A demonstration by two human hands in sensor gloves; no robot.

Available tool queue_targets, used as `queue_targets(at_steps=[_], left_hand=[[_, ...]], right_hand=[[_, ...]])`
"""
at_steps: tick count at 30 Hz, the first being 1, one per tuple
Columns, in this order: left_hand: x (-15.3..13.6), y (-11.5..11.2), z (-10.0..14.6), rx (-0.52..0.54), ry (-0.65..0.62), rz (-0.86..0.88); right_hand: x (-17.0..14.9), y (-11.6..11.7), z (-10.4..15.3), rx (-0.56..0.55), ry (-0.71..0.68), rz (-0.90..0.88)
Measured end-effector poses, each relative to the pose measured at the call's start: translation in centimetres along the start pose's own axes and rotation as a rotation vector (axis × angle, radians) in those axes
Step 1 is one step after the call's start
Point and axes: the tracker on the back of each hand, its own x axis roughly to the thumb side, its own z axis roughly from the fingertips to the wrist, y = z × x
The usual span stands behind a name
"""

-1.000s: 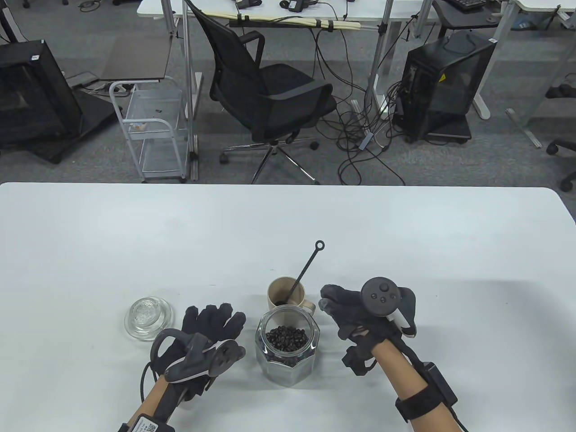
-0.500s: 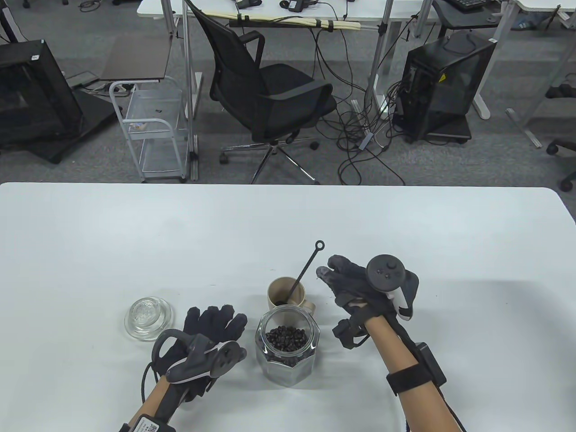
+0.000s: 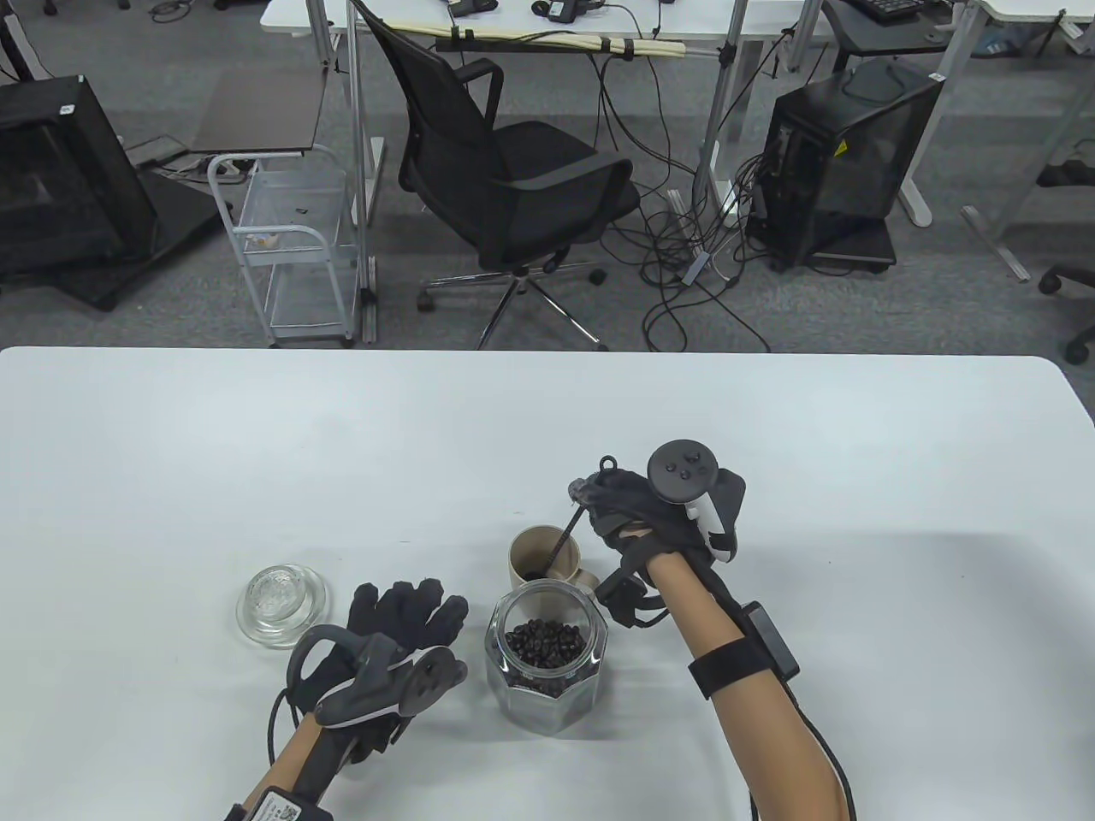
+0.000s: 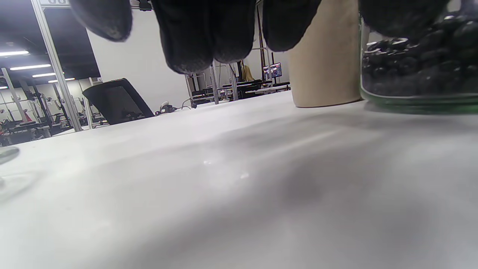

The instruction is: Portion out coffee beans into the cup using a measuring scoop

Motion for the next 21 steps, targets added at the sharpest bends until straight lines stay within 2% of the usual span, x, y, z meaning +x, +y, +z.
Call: queue_targets(at_steps=[5,9,13,18,21], left_hand=[[0.0,0.0,0.0,-0.001,-0.001,-0.002],[0.0,0.0,0.0,0.001,-0.002,-0.003],[0.1,-0.1,0.0,0.004,-0.007,-0.002],[0.1,-0.1,0.0,0.018,-0.016,0.007],[0.2,-0.1,0.0,0.025,-0.017,0.010]], right_hand=[[0.5,-0.4,0.6,-0.002,-0.020,-0.119],[1.1,-1.6,1.7,-0.030,-0.060,-0.210],[1.2,-3.7,3.6,-0.084,-0.127,-0.324],[-0.1,-6.7,6.8,-0.190,-0.227,-0.551],[-1.3,-8.0,8.6,-0.206,-0.220,-0.705]])
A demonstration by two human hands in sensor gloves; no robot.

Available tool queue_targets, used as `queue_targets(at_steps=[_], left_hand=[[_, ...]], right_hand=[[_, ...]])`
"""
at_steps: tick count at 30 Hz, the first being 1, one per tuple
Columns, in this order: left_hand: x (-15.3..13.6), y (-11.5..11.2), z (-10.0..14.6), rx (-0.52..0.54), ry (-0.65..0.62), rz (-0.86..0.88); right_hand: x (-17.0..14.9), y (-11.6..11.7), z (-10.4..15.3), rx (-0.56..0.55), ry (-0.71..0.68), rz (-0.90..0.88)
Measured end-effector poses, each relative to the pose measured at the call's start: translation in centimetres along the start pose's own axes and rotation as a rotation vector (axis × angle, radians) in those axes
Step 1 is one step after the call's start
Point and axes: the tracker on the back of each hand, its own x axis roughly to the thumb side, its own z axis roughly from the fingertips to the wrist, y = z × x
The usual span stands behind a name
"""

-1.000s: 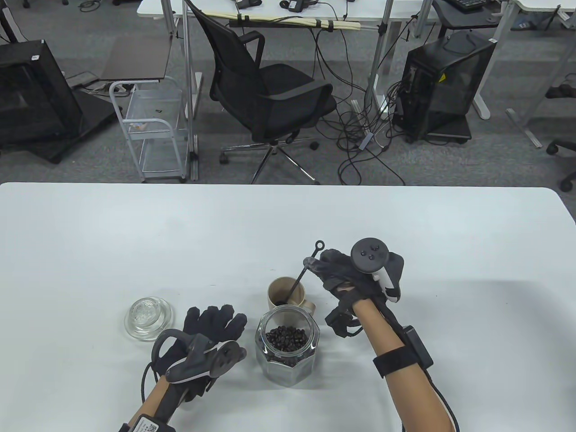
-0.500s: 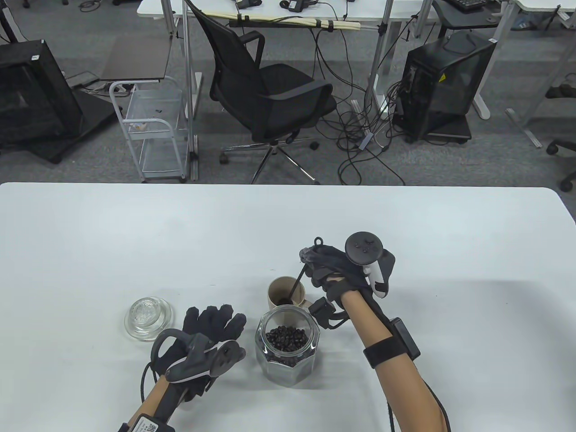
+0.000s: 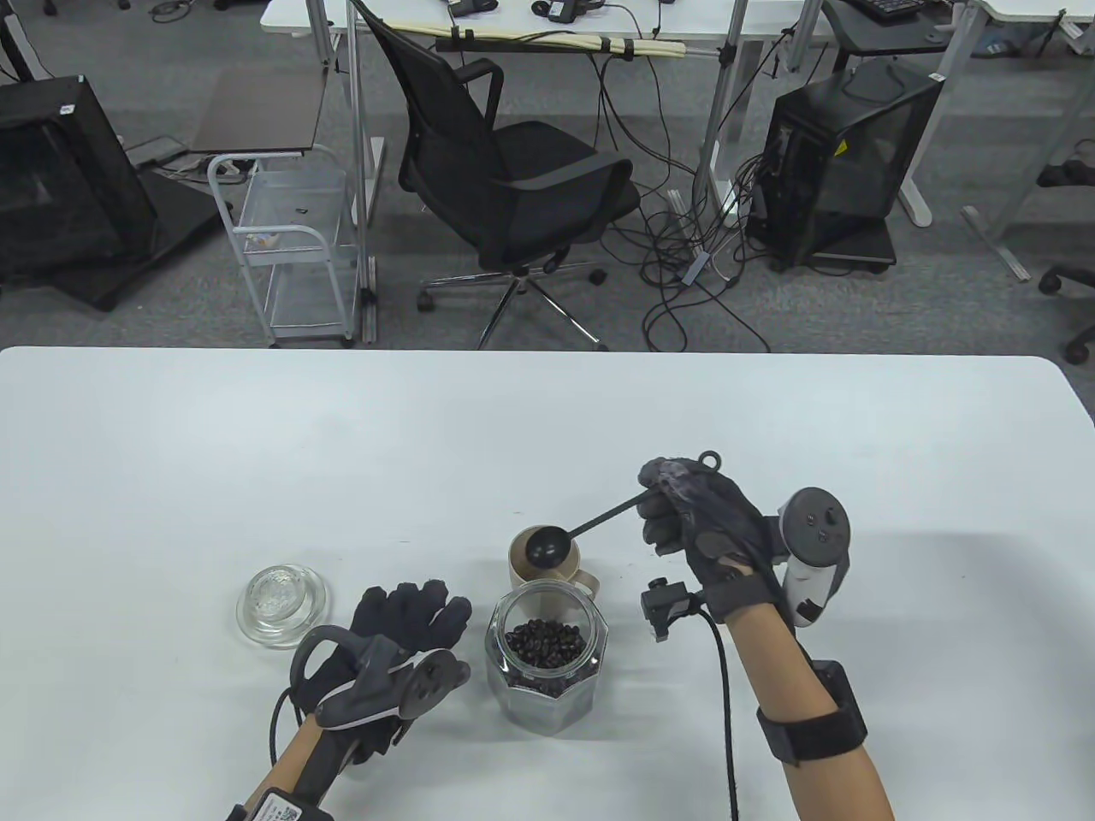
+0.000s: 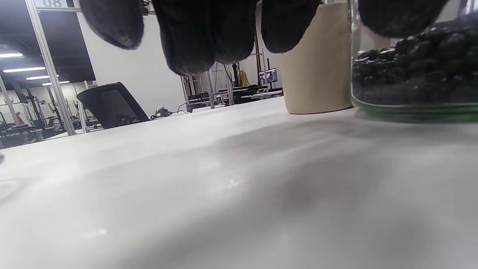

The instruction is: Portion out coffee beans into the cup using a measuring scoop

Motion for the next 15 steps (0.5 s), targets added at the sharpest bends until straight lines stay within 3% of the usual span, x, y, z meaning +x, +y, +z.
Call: queue_targets(at_steps=[6,10,15], left_hand=[[0.2,-0.1,0.0,0.013,-0.007,0.000],[0.4,-0.2,0.0,0.009,-0.014,-0.012],[0.3,0.2,0.1,0.032,-0.009,-0.007]], right_hand=[[-1.6,-1.9,2.6,0.045,0.113,-0.143],[-2.9,-2.0,2.8,0.089,0.205,-0.190],[-3.3,-1.9,2.8,0.079,0.206,-0.156]])
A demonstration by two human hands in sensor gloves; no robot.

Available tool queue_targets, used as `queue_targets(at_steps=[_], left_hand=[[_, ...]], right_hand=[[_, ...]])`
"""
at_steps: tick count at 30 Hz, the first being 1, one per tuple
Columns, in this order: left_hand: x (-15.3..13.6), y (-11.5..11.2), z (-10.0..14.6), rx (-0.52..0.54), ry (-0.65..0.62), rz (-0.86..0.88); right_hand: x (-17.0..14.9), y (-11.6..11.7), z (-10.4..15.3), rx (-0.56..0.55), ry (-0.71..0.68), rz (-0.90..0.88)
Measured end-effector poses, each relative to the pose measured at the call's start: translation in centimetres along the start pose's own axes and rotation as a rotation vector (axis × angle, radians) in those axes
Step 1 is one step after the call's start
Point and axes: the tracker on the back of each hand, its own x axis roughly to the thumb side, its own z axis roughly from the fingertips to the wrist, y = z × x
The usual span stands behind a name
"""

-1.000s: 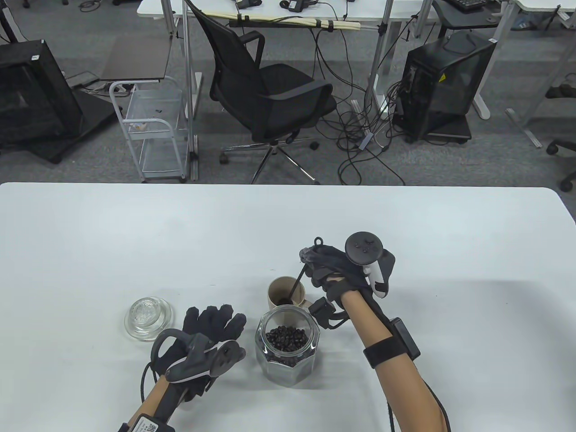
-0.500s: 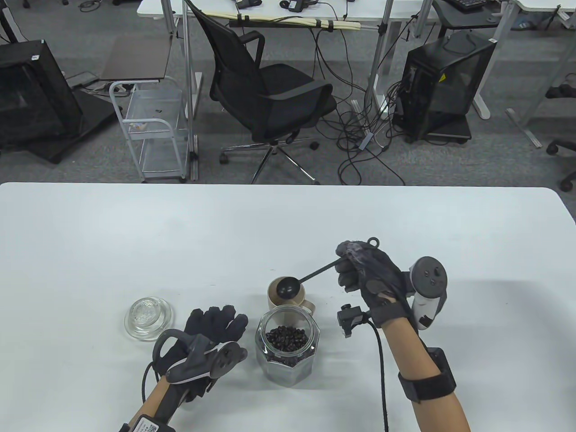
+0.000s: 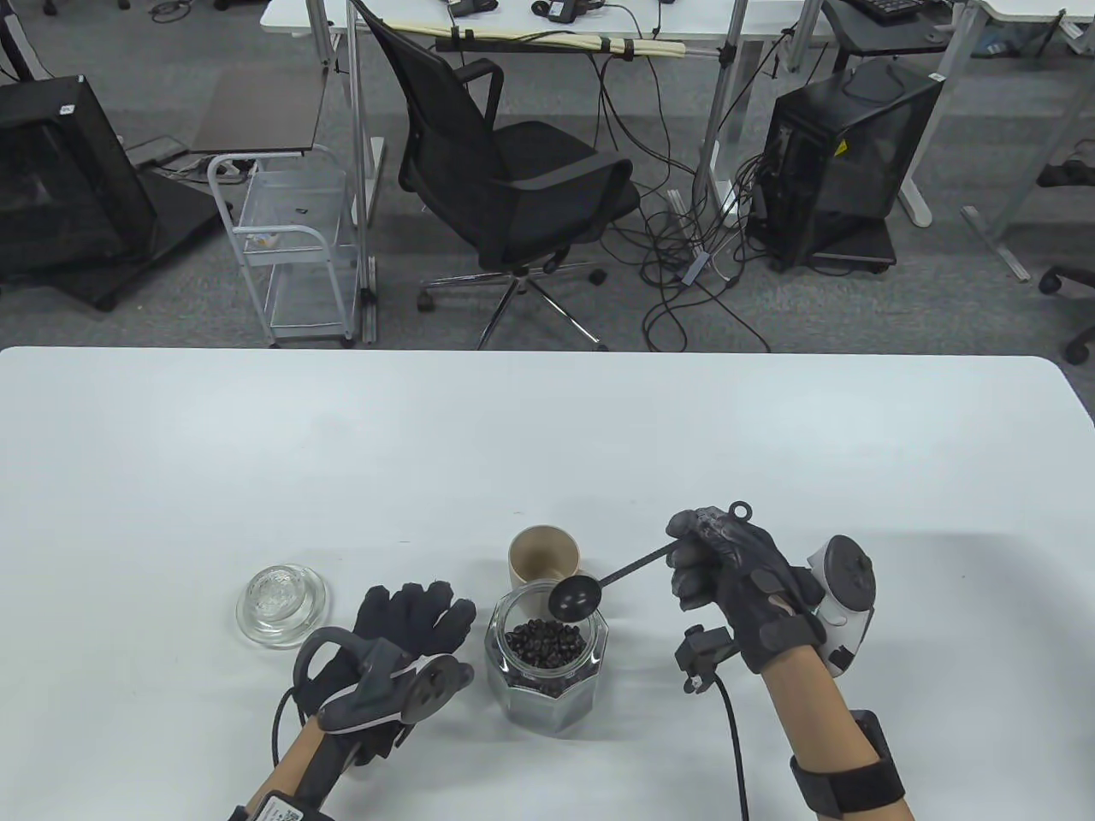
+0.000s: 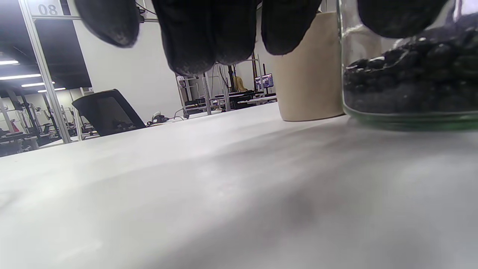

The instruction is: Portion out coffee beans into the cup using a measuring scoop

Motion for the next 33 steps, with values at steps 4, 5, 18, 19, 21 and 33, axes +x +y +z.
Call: queue_targets(at_steps=[4,5,18,19,21,33], left_hand=[[-0.8,1.6,0.4,0.072,0.032,0.025],[-1.0,2.4,0.6,0.110,0.039,0.049],[0.5,6.1,2.3,0.380,-0.082,0.322],[0.6,5.9,2.2,0.364,-0.098,0.346],[0.8,5.3,1.9,0.324,-0.127,0.420],[1.8,1.9,0.6,0.167,-0.154,0.631]], right_hand=[[0.2,0.0,0.0,0.002,-0.013,0.012],[0.2,0.0,0.0,0.002,-0.017,0.016],[0.3,-0.4,0.0,-0.008,-0.034,0.023],[0.3,-0.3,0.0,-0.004,-0.031,0.020],[0.3,-0.2,0.1,0.003,-0.030,0.020],[0.5,0.2,0.2,0.029,-0.056,0.052]])
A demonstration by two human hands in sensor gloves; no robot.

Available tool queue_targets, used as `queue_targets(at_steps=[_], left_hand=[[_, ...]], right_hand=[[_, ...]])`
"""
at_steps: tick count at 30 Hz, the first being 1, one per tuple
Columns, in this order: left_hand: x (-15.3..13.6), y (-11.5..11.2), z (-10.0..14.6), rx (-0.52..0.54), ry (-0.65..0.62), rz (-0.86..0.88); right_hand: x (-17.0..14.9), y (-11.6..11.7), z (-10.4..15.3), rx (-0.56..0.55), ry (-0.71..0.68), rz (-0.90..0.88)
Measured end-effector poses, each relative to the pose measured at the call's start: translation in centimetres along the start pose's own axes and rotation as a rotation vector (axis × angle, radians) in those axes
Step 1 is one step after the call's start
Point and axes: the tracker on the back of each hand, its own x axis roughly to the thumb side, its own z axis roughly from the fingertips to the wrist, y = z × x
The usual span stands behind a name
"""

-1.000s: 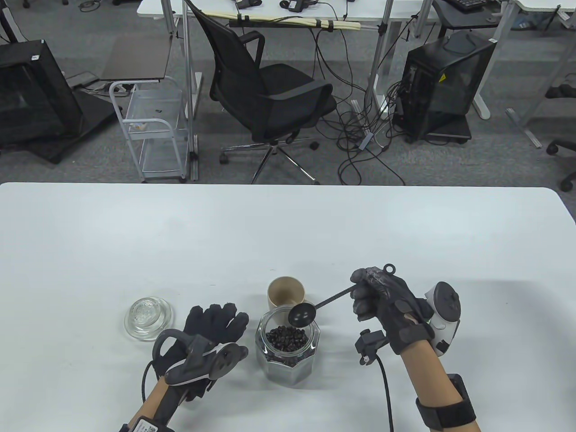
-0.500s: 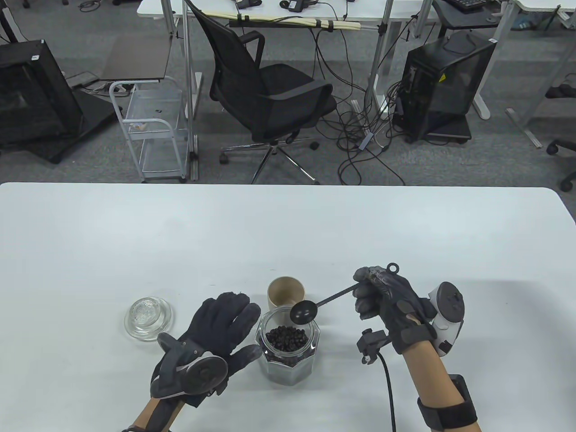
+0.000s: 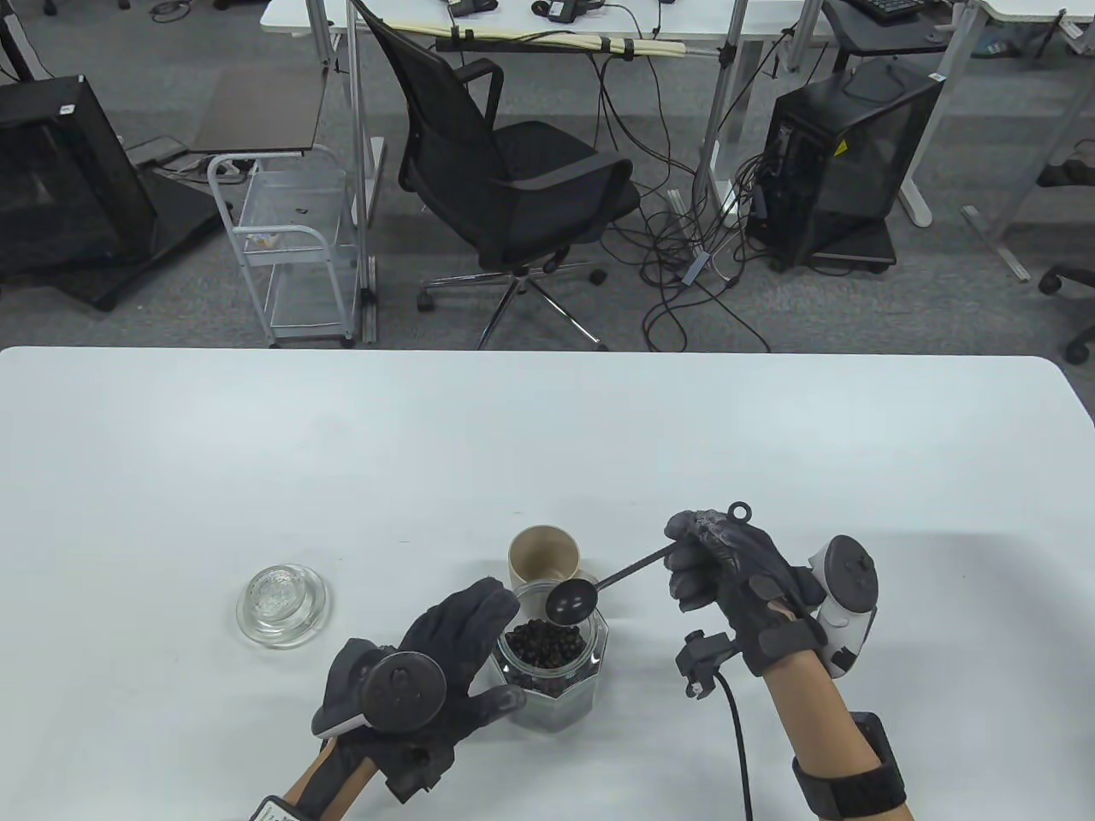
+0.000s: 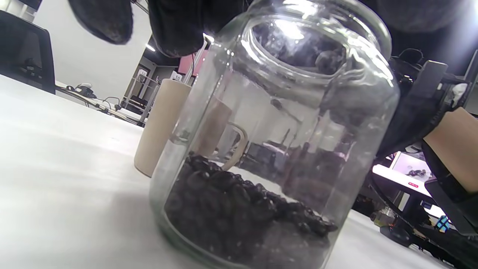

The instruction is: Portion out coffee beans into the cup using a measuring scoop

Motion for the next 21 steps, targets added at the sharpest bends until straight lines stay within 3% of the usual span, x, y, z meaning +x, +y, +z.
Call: queue_targets(at_steps=[14,21], left_hand=[[0.2,-0.5,0.1,0.017,0.013,0.003],[0.2,-0.4,0.0,0.012,0.020,0.016]], right_hand=[[0.8,1.4,0.6,0.010,-0.120,0.099],[2.2,3.9,1.2,0.132,-0.337,0.339]])
